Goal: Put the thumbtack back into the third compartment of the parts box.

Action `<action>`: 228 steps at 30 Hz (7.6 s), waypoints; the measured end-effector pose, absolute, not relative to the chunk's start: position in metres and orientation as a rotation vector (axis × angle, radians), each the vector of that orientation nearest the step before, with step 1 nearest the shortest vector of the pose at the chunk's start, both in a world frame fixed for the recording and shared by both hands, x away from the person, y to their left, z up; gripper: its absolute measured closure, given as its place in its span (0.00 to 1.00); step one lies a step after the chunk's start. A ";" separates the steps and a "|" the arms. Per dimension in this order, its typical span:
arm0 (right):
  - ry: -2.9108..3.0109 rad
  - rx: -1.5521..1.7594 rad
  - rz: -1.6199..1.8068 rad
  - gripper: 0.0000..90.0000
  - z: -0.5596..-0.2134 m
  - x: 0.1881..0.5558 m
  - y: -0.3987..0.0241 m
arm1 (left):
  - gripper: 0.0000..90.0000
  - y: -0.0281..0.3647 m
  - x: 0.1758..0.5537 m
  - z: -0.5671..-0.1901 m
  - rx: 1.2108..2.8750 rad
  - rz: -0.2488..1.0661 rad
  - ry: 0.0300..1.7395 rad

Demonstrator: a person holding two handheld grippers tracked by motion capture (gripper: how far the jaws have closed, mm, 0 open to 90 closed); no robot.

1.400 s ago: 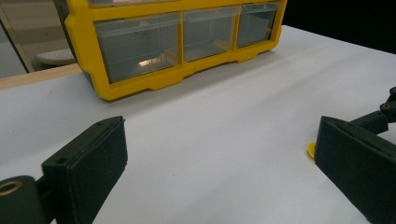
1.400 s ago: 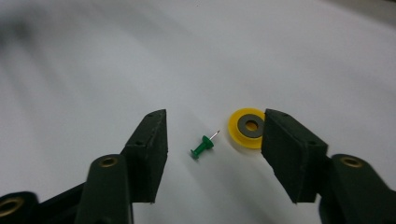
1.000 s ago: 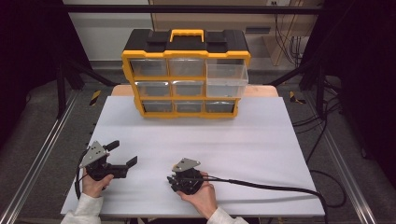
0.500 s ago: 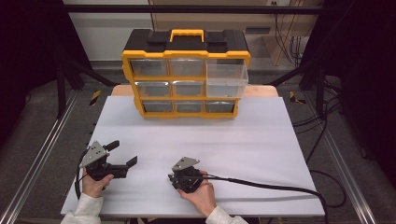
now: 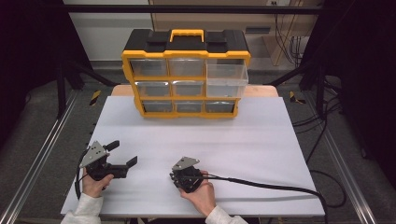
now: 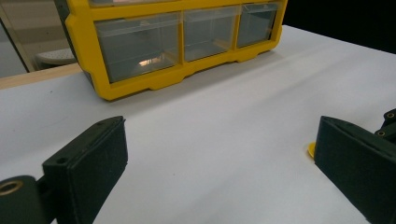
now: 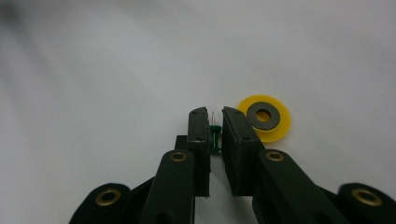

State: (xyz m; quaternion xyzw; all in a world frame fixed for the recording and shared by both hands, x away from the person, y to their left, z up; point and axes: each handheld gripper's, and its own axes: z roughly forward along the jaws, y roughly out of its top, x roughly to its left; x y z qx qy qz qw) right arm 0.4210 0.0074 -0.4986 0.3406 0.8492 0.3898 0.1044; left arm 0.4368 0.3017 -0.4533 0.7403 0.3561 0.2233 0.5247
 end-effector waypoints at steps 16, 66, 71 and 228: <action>2.520 0.975 1.183 0.96 -0.495 0.422 0.005 | 0.03 0.302 0.437 -0.453 1.769 0.535 0.853; 2.271 0.964 1.429 0.96 -0.402 0.440 -0.075 | 0.03 0.299 0.437 -0.455 1.784 0.531 0.850; 2.242 0.969 1.443 0.96 -0.392 0.443 -0.083 | 0.03 0.299 0.437 -0.455 1.784 0.530 0.851; 1.730 1.009 1.450 0.06 -0.257 0.510 -0.156 | 0.03 0.301 0.438 -0.454 1.773 0.525 0.851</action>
